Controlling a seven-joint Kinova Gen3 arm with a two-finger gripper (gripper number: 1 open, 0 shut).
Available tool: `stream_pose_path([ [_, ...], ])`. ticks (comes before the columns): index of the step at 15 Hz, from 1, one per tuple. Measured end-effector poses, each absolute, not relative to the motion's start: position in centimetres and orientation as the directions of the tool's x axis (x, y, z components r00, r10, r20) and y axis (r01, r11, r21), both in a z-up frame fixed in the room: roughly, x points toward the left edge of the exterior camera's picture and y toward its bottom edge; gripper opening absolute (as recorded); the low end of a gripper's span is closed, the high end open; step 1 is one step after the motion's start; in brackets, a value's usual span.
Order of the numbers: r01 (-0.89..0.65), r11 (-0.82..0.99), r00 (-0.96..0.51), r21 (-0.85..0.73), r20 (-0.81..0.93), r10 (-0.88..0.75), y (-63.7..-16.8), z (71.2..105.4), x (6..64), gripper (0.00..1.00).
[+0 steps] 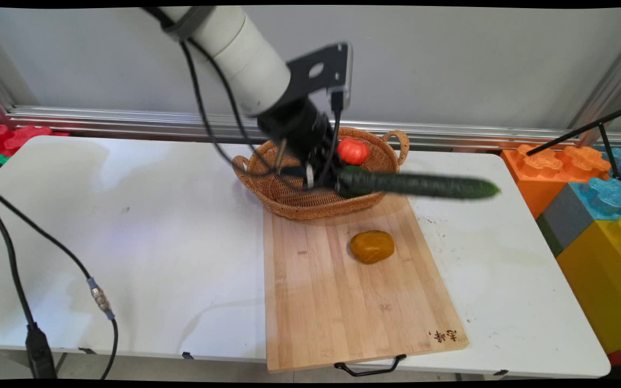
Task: Place the picked object on the cutting board
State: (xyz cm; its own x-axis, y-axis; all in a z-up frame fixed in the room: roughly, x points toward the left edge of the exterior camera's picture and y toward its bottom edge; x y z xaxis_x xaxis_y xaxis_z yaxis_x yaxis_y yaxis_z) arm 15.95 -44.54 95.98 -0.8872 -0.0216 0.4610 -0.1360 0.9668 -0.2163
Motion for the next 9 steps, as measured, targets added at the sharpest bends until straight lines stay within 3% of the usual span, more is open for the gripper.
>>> stream_pose_path([
  [9, -0.108, 0.989, -0.911, -0.106, 0.409, -0.056, -39.2, 89.6, 14.3, 0.00],
])
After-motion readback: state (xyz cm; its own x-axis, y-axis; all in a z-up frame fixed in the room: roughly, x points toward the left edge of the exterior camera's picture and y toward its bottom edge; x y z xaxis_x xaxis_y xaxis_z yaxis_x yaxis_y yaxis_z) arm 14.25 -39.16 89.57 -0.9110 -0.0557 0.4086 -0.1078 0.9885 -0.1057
